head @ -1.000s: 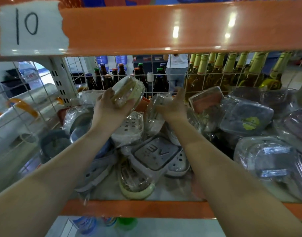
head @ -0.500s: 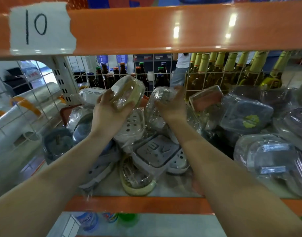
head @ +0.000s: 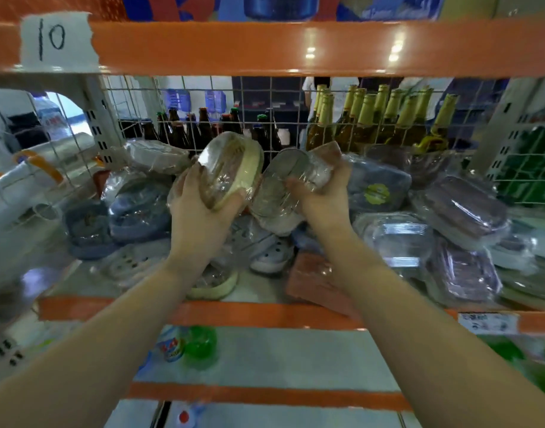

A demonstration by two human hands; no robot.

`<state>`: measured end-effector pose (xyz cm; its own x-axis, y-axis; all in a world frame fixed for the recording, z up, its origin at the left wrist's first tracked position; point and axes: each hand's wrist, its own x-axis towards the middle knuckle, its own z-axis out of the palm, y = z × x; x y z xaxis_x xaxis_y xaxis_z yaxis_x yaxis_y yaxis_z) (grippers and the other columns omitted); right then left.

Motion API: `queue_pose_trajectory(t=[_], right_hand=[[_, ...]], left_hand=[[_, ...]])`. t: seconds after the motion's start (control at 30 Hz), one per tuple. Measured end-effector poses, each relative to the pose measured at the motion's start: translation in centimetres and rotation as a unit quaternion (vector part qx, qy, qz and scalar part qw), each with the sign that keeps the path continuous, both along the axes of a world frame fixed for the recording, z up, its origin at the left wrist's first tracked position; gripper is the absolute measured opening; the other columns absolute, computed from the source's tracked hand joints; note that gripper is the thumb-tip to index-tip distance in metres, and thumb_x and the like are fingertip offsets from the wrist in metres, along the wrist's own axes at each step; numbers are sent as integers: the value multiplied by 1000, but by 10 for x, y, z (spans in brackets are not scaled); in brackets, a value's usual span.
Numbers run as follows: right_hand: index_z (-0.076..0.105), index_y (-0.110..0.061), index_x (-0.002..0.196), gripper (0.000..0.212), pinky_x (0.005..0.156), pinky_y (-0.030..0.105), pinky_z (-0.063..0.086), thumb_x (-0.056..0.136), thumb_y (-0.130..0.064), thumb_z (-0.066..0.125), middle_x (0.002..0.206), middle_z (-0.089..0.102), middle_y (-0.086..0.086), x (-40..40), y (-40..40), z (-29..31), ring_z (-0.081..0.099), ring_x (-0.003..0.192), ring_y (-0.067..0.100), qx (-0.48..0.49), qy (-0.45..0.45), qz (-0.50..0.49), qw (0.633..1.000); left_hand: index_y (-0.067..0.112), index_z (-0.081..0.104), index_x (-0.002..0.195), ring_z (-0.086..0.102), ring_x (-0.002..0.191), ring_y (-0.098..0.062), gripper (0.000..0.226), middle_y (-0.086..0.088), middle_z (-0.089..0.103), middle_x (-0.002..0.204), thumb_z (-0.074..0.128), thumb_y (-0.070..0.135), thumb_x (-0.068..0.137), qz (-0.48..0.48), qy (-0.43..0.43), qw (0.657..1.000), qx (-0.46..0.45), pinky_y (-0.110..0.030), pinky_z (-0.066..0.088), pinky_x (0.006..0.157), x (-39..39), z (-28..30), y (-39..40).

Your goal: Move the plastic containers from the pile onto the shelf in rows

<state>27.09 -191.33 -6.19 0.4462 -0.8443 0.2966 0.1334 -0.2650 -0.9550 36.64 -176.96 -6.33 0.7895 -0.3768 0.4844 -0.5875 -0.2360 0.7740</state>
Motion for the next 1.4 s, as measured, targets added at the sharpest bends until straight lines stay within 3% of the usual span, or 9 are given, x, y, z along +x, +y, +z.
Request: queue_pose_trajectory(t=[0.1, 0.2, 0.4, 0.53, 0.63, 0.8, 0.97, 1.17, 1.4], right_hand=[[29, -18, 133, 69, 96, 40, 48, 80, -22, 73, 121, 53, 2, -44, -1, 0, 56, 109, 18, -36, 8, 8, 999], [30, -24, 127, 66, 89, 45, 52, 78, -29, 74, 121, 55, 3, -98, -8, 1, 60, 104, 24, -50, 37, 13, 998], [30, -20, 132, 63, 71, 14, 48, 84, -18, 70, 102, 51, -10, -223, -29, 1, 54, 85, 5, -75, 56, -8, 996], [29, -25, 133, 65, 83, 33, 48, 83, -25, 70, 115, 52, 1, -303, -53, -4, 55, 97, 21, -66, 88, -58, 992], [30, -24, 133, 63, 64, 23, 42, 83, -26, 70, 85, 44, -11, -360, -78, -10, 49, 73, 9, -47, 103, -107, 988], [32, -25, 131, 60, 55, 21, 36, 84, -24, 69, 77, 41, -11, -439, -122, -24, 42, 62, 5, -5, 100, -171, 980], [32, -24, 135, 67, 79, 42, 54, 81, -24, 72, 112, 59, 8, -496, -181, -41, 61, 90, 22, 41, 96, -233, 967], [20, -18, 149, 82, 104, 39, 41, 84, -22, 69, 145, 40, 9, -560, -281, -51, 44, 129, 28, 63, 115, -301, 944], [24, -19, 146, 76, 92, 34, 43, 85, -20, 69, 128, 43, 18, -622, -402, -46, 50, 106, 28, 76, 122, -374, 916]], left_hand=[[10, 38, 142, 44, 125, -23, 75, -10, 43, 140, 69, 41, 81, 10, 13, 1000, -24, -32, 37, 103, -43, -6, 1], [13, 37, 143, 48, 123, -23, 84, -8, 46, 138, 67, 54, 75, -3, 30, 999, -41, -36, 41, 103, -87, -8, -2], [13, 38, 142, 43, 126, -20, 84, -5, 44, 139, 69, 53, 75, -33, 26, 999, -30, -26, 34, 102, -192, -11, -37], [15, 36, 143, 43, 128, -24, 89, -8, 42, 141, 66, 59, 72, -74, 28, 997, -19, -42, 36, 108, -264, -13, -78], [16, 35, 144, 42, 128, -21, 87, -7, 43, 140, 67, 55, 74, -117, 20, 993, -12, -39, 36, 107, -310, -12, -110], [18, 33, 146, 40, 130, -22, 85, -6, 41, 142, 66, 55, 77, -193, -10, 981, 27, -41, 34, 109, -374, -14, -172], [22, 33, 145, 43, 128, -22, 101, -4, 44, 141, 48, 75, 60, -261, -7, 964, 61, -45, 38, 106, -429, -24, -248], [21, 30, 147, 33, 135, -25, 84, -3, 33, 150, 63, 56, 79, -312, -26, 943, 110, -37, 27, 112, -474, -33, -365], [17, 41, 141, 45, 127, -24, 79, -2, 46, 140, 69, 51, 76, -336, -19, 930, 147, -40, 36, 108, -523, -37, -513]])
